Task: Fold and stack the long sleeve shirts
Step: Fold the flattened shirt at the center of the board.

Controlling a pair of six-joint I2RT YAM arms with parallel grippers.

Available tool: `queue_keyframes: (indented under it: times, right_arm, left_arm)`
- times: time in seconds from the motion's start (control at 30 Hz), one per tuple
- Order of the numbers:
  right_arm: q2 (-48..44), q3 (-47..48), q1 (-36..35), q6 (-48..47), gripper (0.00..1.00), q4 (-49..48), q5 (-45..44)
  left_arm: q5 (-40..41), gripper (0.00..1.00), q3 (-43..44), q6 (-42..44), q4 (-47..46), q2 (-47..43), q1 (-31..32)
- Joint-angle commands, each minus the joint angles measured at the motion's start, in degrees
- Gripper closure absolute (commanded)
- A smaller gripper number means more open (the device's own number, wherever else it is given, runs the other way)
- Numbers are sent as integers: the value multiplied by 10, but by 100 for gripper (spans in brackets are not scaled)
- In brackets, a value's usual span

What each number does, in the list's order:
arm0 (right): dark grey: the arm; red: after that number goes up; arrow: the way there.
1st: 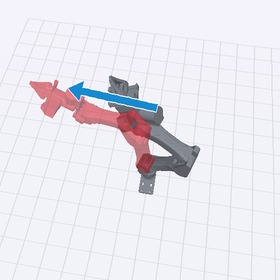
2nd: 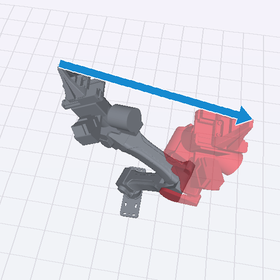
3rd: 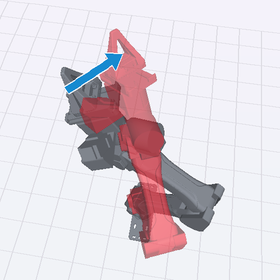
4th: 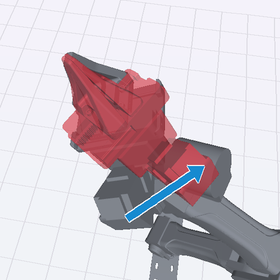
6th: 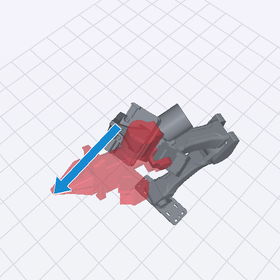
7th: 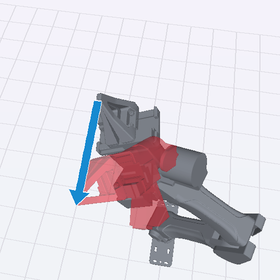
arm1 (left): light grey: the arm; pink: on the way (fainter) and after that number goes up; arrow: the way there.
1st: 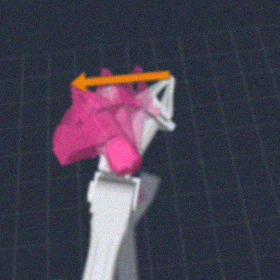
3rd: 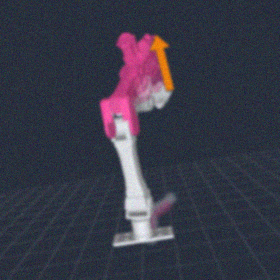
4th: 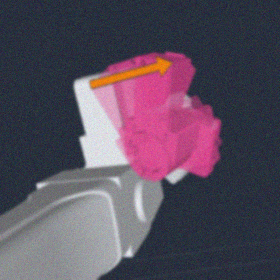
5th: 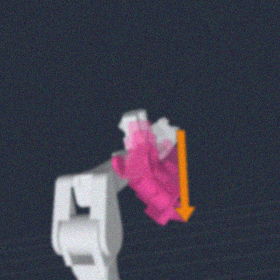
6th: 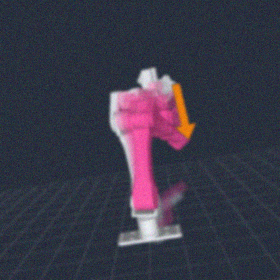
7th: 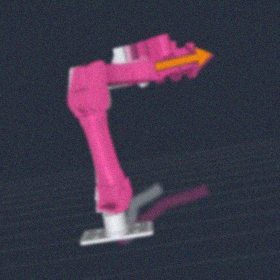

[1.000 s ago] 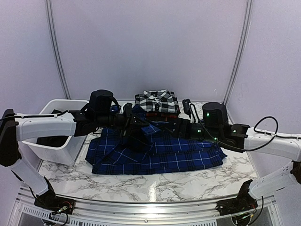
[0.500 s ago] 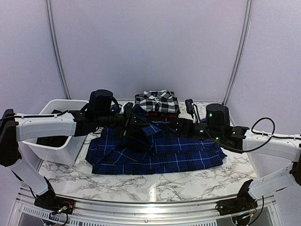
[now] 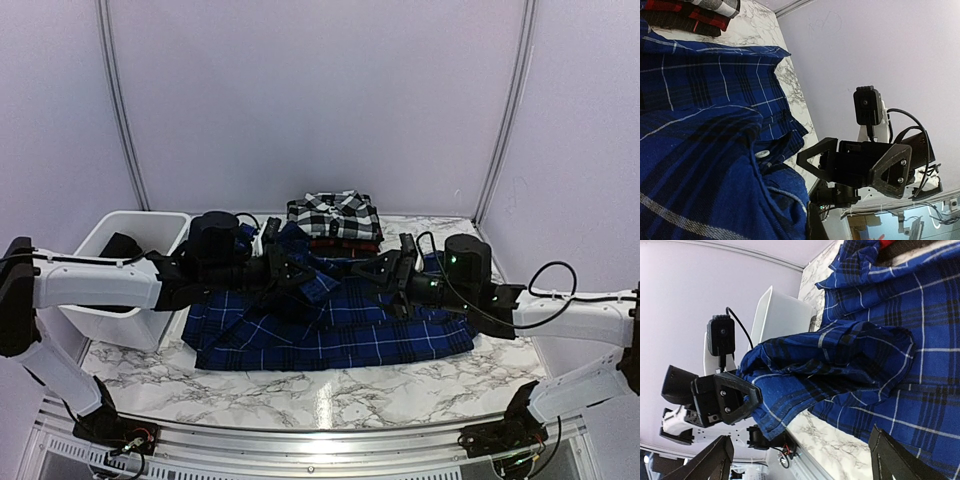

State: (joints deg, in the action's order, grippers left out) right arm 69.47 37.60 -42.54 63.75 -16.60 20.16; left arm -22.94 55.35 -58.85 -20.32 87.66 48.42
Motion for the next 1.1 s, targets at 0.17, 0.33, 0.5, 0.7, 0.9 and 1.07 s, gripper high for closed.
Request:
queue_keyframes:
  times: [0.17,0.33,0.5,0.7,0.9,1.07]
  right_arm:
    - [7,-53,4,198,9,-153,22]
    - [29,-69,-1,253,9,-209,7]
    - [67,-57,-17,271,13,-236,13]
    - [97,-66,-22,290,22,-274,11]
    - [123,-50,-21,285,44,-284,18]
    - [137,-50,-20,273,85,-291,24]
  left_arm:
    - [56,100,-41,73,-170,24,41]
    - [63,100,-48,88,-181,38,52]
    - [64,100,-49,92,-191,58,58]
    - [63,100,-52,95,-198,65,62]
    - [42,100,-59,95,-198,71,62]
    - [10,100,-65,95,-199,66,62]
